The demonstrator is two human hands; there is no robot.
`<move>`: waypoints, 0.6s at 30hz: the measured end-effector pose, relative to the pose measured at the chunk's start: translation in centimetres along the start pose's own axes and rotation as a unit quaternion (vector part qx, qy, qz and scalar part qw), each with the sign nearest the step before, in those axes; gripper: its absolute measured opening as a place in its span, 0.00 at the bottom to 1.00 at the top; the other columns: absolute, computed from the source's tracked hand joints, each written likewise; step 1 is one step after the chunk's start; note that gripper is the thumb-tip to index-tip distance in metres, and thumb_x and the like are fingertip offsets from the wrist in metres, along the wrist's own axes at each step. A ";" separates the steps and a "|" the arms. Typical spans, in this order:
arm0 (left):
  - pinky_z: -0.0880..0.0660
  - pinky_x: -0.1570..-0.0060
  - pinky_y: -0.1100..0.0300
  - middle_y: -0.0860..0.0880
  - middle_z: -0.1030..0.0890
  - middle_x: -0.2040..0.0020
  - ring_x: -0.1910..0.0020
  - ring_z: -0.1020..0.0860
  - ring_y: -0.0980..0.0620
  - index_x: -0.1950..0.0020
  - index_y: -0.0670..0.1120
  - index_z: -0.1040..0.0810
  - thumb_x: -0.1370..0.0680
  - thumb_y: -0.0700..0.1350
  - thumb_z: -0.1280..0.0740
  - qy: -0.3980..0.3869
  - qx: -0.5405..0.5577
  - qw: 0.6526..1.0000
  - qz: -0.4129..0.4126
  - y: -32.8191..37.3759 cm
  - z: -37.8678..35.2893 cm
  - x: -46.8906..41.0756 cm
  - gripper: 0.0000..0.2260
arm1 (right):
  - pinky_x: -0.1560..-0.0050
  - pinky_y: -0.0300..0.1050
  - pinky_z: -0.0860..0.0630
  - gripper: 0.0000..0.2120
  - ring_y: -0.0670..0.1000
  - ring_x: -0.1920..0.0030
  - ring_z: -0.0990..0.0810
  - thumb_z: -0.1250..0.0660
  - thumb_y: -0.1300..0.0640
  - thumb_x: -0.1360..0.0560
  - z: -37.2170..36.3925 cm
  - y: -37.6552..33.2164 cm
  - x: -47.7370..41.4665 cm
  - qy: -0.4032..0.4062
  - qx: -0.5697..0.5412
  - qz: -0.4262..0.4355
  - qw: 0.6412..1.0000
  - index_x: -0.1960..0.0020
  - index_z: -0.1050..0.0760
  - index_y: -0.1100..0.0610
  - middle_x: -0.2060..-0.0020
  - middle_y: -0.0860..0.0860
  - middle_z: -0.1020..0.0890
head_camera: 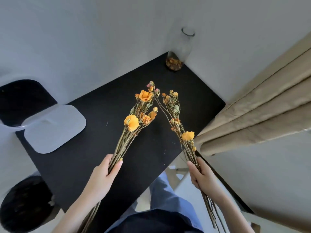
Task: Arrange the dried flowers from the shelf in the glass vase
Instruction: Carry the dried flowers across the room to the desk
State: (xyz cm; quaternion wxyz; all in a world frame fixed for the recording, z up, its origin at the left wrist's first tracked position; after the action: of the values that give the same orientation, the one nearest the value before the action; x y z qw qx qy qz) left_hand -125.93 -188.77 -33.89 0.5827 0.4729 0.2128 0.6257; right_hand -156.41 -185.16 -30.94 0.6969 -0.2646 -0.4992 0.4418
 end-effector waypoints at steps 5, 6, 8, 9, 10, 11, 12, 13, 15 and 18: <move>0.29 0.73 0.60 0.46 0.23 0.69 0.75 0.27 0.50 0.51 0.57 0.28 0.26 0.61 0.44 0.035 0.027 0.999 0.027 1.6 -1.3 -3.4 0.11 | 0.75 0.38 0.35 0.10 0.46 0.77 0.35 0.40 0.52 0.22 2.1 -1.8 -6.1 -0.058 0.018 -0.004 0.998 0.53 0.32 0.60 0.76 0.48 0.32; 0.31 0.75 0.62 0.48 0.25 0.72 0.77 0.29 0.53 0.51 0.56 0.28 0.26 0.61 0.44 0.047 0.034 0.998 0.033 2.1 -1.8 -4.2 0.12 | 0.75 0.38 0.34 0.10 0.46 0.77 0.35 0.40 0.52 0.22 2.8 -2.0 -7.4 -0.070 0.019 -0.004 0.997 0.53 0.32 0.60 0.75 0.49 0.32; 0.32 0.75 0.65 0.49 0.26 0.73 0.78 0.30 0.58 0.52 0.55 0.28 0.26 0.60 0.43 0.075 0.046 0.995 0.046 3.2 -2.9 -6.0 0.12 | 0.75 0.39 0.35 0.09 0.46 0.77 0.35 0.39 0.52 0.22 4.5 -2.6 -10.2 -0.089 0.027 -0.001 0.996 0.53 0.32 0.59 0.75 0.49 0.32; 0.33 0.76 0.66 0.51 0.25 0.73 0.77 0.30 0.58 0.51 0.54 0.28 0.25 0.58 0.43 0.087 0.054 0.993 0.051 4.0 -3.6 -7.1 0.11 | 0.75 0.40 0.35 0.09 0.46 0.77 0.35 0.39 0.52 0.22 5.3 -2.9 -11.7 -0.099 0.029 0.003 0.995 0.53 0.32 0.59 0.75 0.49 0.32; 0.34 0.77 0.67 0.53 0.25 0.74 0.78 0.30 0.59 0.51 0.53 0.28 0.24 0.56 0.42 0.097 0.066 0.992 0.057 4.8 -4.4 -8.2 0.09 | 0.75 0.41 0.36 0.10 0.47 0.76 0.36 0.39 0.52 0.23 6.2 -3.2 -13.3 -0.110 0.029 0.006 0.993 0.54 0.33 0.59 0.75 0.49 0.33; 0.35 0.77 0.68 0.54 0.25 0.75 0.79 0.31 0.59 0.51 0.54 0.28 0.23 0.55 0.41 0.103 0.080 0.989 0.064 5.7 -5.3 -9.3 0.07 | 0.75 0.41 0.37 0.11 0.47 0.76 0.36 0.39 0.51 0.23 7.1 -3.6 -14.9 -0.123 0.026 0.006 0.992 0.54 0.33 0.60 0.75 0.49 0.33; 0.35 0.78 0.67 0.55 0.26 0.75 0.79 0.32 0.59 0.51 0.54 0.28 0.23 0.54 0.41 0.108 0.098 0.987 0.073 6.7 -6.1 -10.4 0.06 | 0.76 0.41 0.37 0.12 0.47 0.77 0.36 0.39 0.50 0.24 8.0 -4.0 -16.5 -0.136 0.027 0.008 0.990 0.53 0.33 0.60 0.75 0.49 0.33; 0.35 0.78 0.67 0.55 0.26 0.75 0.79 0.32 0.59 0.51 0.54 0.28 0.22 0.53 0.41 0.114 0.117 0.983 0.083 7.6 -7.0 -11.5 0.05 | 0.76 0.41 0.37 0.12 0.47 0.77 0.35 0.38 0.50 0.24 8.8 -4.6 -18.1 -0.149 0.034 0.013 0.988 0.53 0.32 0.59 0.75 0.48 0.32; 0.34 0.77 0.66 0.57 0.26 0.74 0.78 0.31 0.60 0.53 0.54 0.28 0.22 0.53 0.41 0.130 0.163 0.973 0.098 9.7 -8.5 -13.6 0.05 | 0.76 0.40 0.36 0.10 0.46 0.77 0.34 0.38 0.49 0.24 10.2 -5.9 -21.2 -0.179 0.056 0.028 0.982 0.52 0.31 0.56 0.76 0.47 0.31; 0.33 0.77 0.66 0.57 0.26 0.75 0.78 0.30 0.60 0.56 0.53 0.29 0.22 0.53 0.41 0.160 0.235 0.951 0.123 12.2 -11.0 -16.8 0.06 | 0.75 0.39 0.34 0.09 0.45 0.76 0.33 0.39 0.49 0.23 11.4 -7.9 -25.1 -0.226 0.069 0.040 0.971 0.52 0.30 0.55 0.75 0.46 0.30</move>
State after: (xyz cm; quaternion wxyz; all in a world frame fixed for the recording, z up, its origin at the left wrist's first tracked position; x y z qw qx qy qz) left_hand -143.72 -204.11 -34.78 0.3322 0.5127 0.3839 0.6924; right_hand -167.00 -211.78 -32.05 0.5640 -0.1289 -0.6012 0.5512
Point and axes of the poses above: each hand's wrist, its own x-axis away from the middle knuckle, its own z-axis out of the back of the hand, y = z × x, the point moved 5 cm from there along -x, towards the middle knuckle
